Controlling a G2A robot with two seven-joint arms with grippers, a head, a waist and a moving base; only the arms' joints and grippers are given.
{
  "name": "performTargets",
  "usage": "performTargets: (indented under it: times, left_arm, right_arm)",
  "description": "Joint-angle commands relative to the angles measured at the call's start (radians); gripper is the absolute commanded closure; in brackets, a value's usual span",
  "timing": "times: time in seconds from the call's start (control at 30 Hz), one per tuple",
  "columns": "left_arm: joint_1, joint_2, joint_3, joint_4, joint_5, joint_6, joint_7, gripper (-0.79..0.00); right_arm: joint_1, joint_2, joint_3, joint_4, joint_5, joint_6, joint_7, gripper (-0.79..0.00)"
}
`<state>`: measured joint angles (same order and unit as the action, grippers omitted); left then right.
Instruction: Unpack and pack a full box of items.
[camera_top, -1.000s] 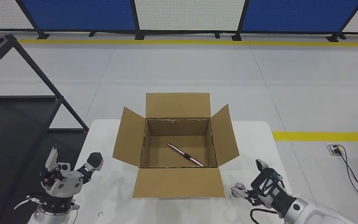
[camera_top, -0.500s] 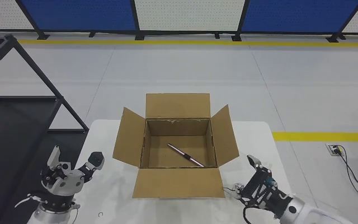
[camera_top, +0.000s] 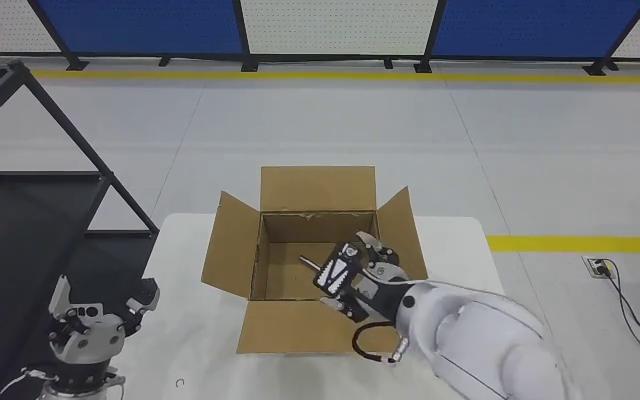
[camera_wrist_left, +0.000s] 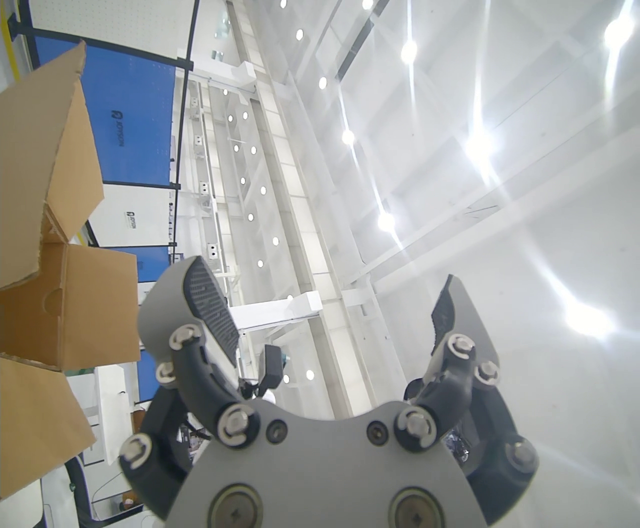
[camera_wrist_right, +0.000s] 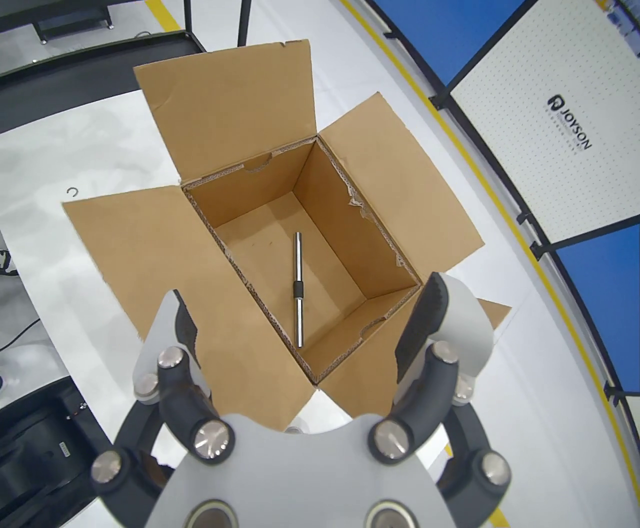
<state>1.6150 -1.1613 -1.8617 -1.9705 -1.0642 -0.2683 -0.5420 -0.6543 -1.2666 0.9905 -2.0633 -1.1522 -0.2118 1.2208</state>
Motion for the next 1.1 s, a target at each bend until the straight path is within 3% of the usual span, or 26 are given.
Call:
performTargets:
  times: [0.0,0.17,0.67,0.77,0.9,1.07]
  left_arm:
    - [0.017,-0.003,-0.008,0.002,-0.018,-0.015,-0.009,-0.785]
    - [0.054,-0.009,-0.02,0.004,-0.032,-0.035,-0.036,-0.785]
    - [0.056,-0.009,-0.02,0.003,-0.029,-0.034,-0.037,-0.785]
    - [0.038,-0.009,-0.013,-0.023,-0.044,0.006,-0.016,-0.785]
    - [0.002,-0.008,0.001,-0.046,0.015,0.047,0.022,-0.785]
    - [-0.028,-0.01,0.017,-0.043,0.088,0.058,0.086,-0.785]
  right_arm:
    - [0.086,-0.018,-0.05,0.084,0.025,0.078,0.009,-0.785]
    - [0.211,-0.063,-0.137,0.29,0.094,0.22,0.002,-0.785]
    - [0.216,-0.066,-0.142,0.299,0.104,0.215,0.001,-0.785]
    - [0.204,-0.069,-0.144,0.331,0.111,0.236,-0.026,-0.785]
    - [0.285,-0.103,-0.205,0.438,0.173,0.233,-0.061,-0.785]
    - [0.442,-0.174,-0.332,0.68,0.245,0.262,-0.036,-0.785]
